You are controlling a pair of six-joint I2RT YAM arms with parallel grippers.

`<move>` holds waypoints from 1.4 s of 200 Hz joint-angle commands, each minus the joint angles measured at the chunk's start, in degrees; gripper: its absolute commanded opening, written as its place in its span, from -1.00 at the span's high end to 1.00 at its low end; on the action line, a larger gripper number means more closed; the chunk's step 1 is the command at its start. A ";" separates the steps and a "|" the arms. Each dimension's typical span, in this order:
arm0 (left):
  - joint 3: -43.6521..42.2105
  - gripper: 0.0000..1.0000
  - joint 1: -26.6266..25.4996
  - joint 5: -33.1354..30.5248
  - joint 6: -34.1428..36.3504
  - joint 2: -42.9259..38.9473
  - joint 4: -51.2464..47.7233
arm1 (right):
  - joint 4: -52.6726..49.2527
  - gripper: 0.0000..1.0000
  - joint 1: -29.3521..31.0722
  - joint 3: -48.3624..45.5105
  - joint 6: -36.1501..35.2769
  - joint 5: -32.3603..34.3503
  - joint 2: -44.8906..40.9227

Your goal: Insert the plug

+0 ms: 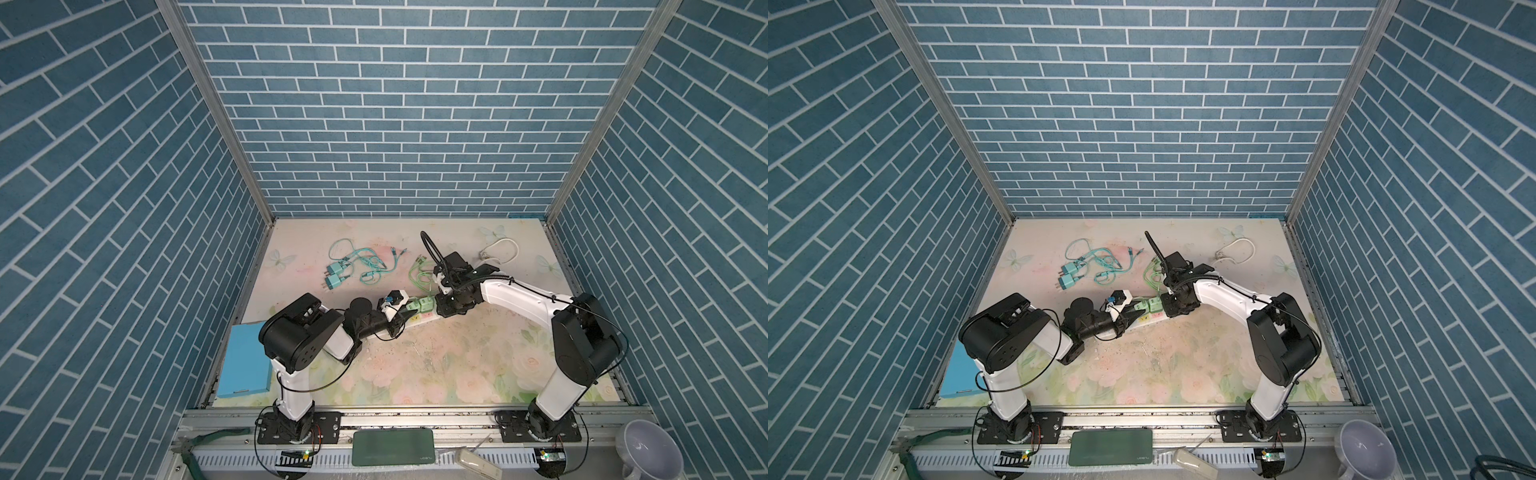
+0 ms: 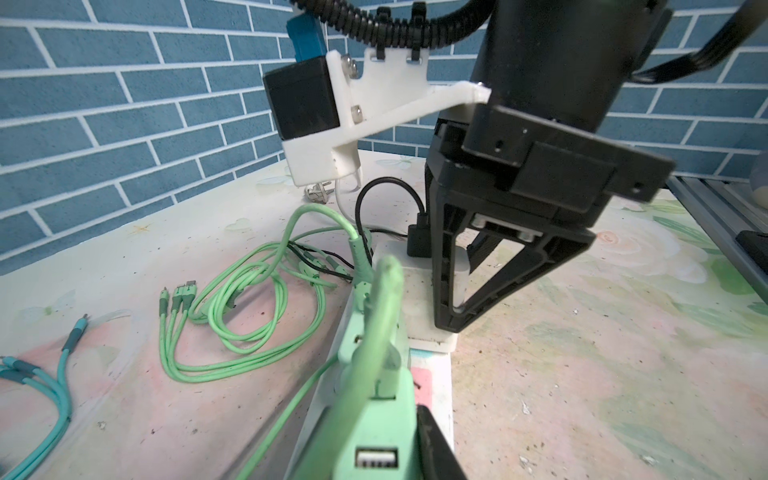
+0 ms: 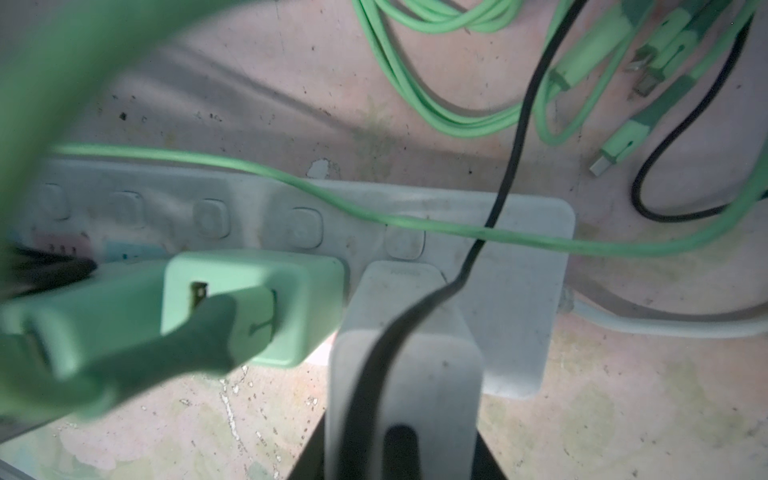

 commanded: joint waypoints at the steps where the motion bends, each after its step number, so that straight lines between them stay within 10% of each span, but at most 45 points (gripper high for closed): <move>1: -3.16 1.00 0.23 2.41 0.40 3.74 -8.46 | -6.25 0.62 1.43 -3.84 0.43 -3.98 2.33; 134: 0.95 1.00 2.65 5.89 1.08 -3.79 -26.24 | -5.77 0.63 1.43 -3.19 0.45 -3.82 2.51; 195: 8.06 1.00 -2.19 -1.96 7.43 -3.70 -43.97 | -5.68 0.63 1.29 -3.64 -0.02 -3.21 1.57; 280: 5.82 1.00 -2.30 -6.03 3.78 0.59 -38.93 | -5.20 0.57 0.72 -4.09 0.07 -3.44 1.29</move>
